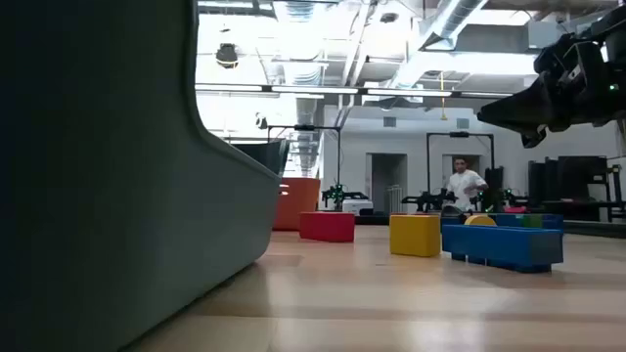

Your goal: Sort blocks

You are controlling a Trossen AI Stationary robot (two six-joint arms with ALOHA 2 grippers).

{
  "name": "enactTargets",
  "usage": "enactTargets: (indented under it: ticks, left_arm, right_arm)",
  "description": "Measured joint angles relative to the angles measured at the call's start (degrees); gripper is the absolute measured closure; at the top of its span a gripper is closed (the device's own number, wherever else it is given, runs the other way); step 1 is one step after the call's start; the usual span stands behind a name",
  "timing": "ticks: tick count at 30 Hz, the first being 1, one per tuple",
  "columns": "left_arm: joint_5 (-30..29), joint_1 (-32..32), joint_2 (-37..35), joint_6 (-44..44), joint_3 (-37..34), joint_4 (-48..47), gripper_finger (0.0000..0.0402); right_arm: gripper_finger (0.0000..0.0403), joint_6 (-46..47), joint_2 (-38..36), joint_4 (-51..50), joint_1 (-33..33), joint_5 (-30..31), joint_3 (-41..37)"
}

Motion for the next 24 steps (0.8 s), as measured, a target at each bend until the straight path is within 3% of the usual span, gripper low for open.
enactTargets:
  ticks: [24]
  left_arm:
    - [0.00, 0.00, 0.00, 0.00, 0.00, 0.02, 0.0401]
  right_arm:
    - [0.0326, -0.02, 0.00, 0.00, -0.02, 0.00, 0.00]
